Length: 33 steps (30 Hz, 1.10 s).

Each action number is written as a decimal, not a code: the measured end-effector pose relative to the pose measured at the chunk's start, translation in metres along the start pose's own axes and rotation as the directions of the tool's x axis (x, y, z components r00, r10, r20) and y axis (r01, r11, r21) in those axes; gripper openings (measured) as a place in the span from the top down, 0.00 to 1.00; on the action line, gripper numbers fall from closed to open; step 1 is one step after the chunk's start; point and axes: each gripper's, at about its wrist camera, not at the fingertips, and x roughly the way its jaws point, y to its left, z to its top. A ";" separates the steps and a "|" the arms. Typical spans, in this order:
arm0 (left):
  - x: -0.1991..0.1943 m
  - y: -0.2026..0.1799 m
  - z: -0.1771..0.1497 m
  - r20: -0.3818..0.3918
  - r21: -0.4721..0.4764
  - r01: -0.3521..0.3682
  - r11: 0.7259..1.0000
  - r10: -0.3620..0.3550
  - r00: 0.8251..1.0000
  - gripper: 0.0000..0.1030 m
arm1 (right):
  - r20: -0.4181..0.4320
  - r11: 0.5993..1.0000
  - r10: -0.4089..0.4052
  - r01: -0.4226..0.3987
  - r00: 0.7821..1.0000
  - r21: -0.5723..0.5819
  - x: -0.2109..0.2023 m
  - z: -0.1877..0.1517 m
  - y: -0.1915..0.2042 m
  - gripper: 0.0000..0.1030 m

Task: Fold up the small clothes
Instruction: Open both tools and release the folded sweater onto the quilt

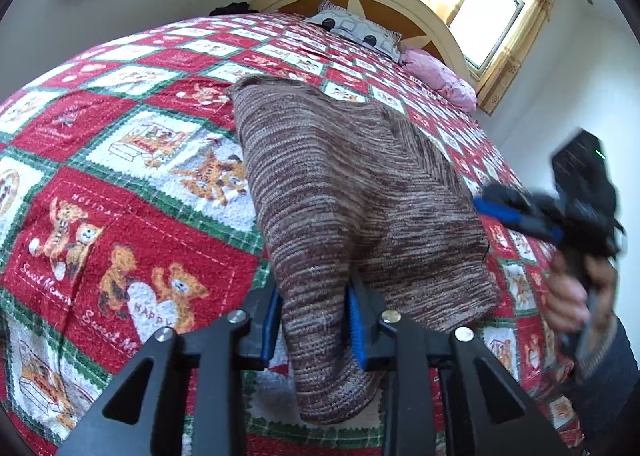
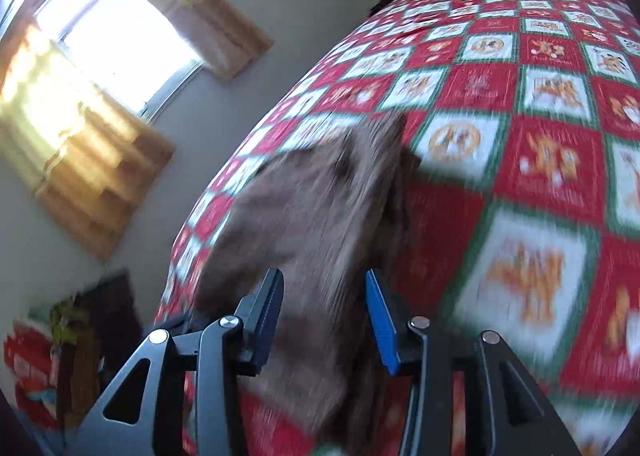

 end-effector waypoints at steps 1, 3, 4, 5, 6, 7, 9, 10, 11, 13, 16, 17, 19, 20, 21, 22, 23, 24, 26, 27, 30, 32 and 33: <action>0.000 -0.002 -0.001 0.002 0.011 -0.015 1.000 0.015 1.000 0.64 | -0.019 1.000 -0.022 0.022 1.000 -0.009 0.000 -0.013 0.004 0.57; 0.001 -0.004 -0.003 0.001 0.016 -0.034 0.999 0.034 0.999 0.59 | -0.062 0.997 -0.068 0.067 0.996 -0.025 0.007 -0.031 0.009 0.58; 0.002 -0.004 -0.003 -0.001 0.014 -0.033 0.999 0.033 0.999 0.59 | -0.064 0.994 -0.105 0.102 0.992 -0.051 0.011 -0.039 0.013 0.61; 0.002 -0.005 -0.005 -0.003 0.014 -0.039 0.999 0.039 0.999 0.59 | -0.061 0.989 -0.130 0.125 0.990 -0.077 0.013 -0.045 0.017 0.82; 0.001 -0.006 -0.005 -0.003 0.018 -0.042 0.999 0.043 0.999 0.59 | -0.068 0.986 -0.144 0.138 0.987 -0.091 0.015 -0.050 0.020 0.93; -0.001 -0.009 -0.007 -0.004 0.026 -0.044 0.999 0.045 0.999 0.59 | -0.061 0.986 -0.149 0.144 0.987 -0.084 0.014 -0.052 0.022 0.93; -0.004 -0.012 -0.008 -0.003 0.039 -0.056 0.998 0.056 0.998 0.59 | -0.040 0.986 -0.146 0.142 0.989 -0.085 0.003 -0.053 0.026 0.94; -0.006 -0.014 -0.010 0.002 0.051 -0.062 0.997 0.062 0.998 0.54 | -0.028 0.985 -0.149 0.146 0.988 -0.088 -0.004 -0.053 0.028 0.94; -0.007 -0.016 -0.010 0.004 0.057 -0.070 0.996 0.070 0.998 0.48 | -0.019 0.984 -0.156 0.154 0.988 -0.091 -0.011 -0.053 0.030 0.94; -0.010 -0.018 -0.011 0.014 0.070 -0.100 0.992 0.100 0.995 0.43 | 0.002 0.981 -0.171 0.170 0.985 -0.098 -0.020 -0.052 0.031 0.94; -0.010 -0.020 -0.010 0.019 0.096 -0.163 0.982 0.162 0.987 0.29 | 0.004 0.974 -0.208 0.207 0.978 -0.093 -0.019 -0.048 0.026 0.94; -0.009 -0.020 -0.010 0.021 0.105 -0.193 0.976 0.192 0.981 0.29 | -0.004 0.972 -0.219 0.218 0.976 -0.089 -0.016 -0.050 0.023 0.94; -0.004 -0.016 -0.011 -0.002 0.105 -0.183 0.977 0.185 0.983 0.28 | -0.013 0.960 -0.265 0.263 0.964 -0.098 -0.006 -0.052 0.015 0.94; -0.001 -0.013 -0.013 -0.012 0.099 -0.183 0.978 0.185 0.983 0.27 | -0.018 0.964 -0.256 0.254 0.966 -0.081 -0.003 -0.054 0.011 0.94; 0.000 -0.011 -0.014 -0.010 0.093 -0.182 0.979 0.184 0.983 0.27 | -0.014 0.967 -0.247 0.245 0.969 -0.069 0.000 -0.054 0.008 0.94; -0.001 -0.012 -0.016 0.001 0.095 -0.182 0.979 0.182 0.983 0.26 | -0.004 0.971 -0.233 0.232 0.973 -0.057 -0.001 -0.055 0.005 0.94; -0.002 -0.014 -0.017 0.003 0.106 -0.188 0.976 0.189 0.982 0.26 | 0.000 0.974 -0.224 0.224 0.975 -0.041 -0.002 -0.055 0.003 0.94; -0.002 -0.016 -0.018 0.007 0.113 -0.193 0.975 0.194 0.981 0.25 | 0.001 0.975 -0.220 0.220 0.975 -0.034 -0.002 -0.055 0.002 0.94; -0.002 -0.017 -0.020 0.014 0.117 -0.195 0.974 0.194 0.981 0.23 | 0.007 0.976 -0.216 0.216 0.976 -0.036 -0.001 -0.057 0.001 0.94; -0.003 -0.018 -0.021 0.017 0.120 -0.196 0.973 0.195 0.981 0.23 | 0.011 0.976 -0.217 0.217 0.976 -0.036 0.000 -0.057 0.000 0.94; -0.002 -0.020 -0.022 0.026 0.122 -0.194 0.973 0.192 0.981 0.19 | 0.037 0.976 -0.219 0.219 0.975 -0.009 -0.001 -0.061 -0.001 0.94; -0.001 -0.022 -0.024 0.034 0.134 -0.199 0.971 0.197 0.980 0.14 | 0.051 0.973 -0.232 0.232 0.971 -0.005 -0.002 -0.065 0.003 0.93; 0.000 -0.024 -0.025 0.033 0.141 -0.203 0.969 0.200 0.979 0.13 | 0.059 0.970 -0.241 0.242 0.969 -0.005 -0.003 -0.067 0.004 0.92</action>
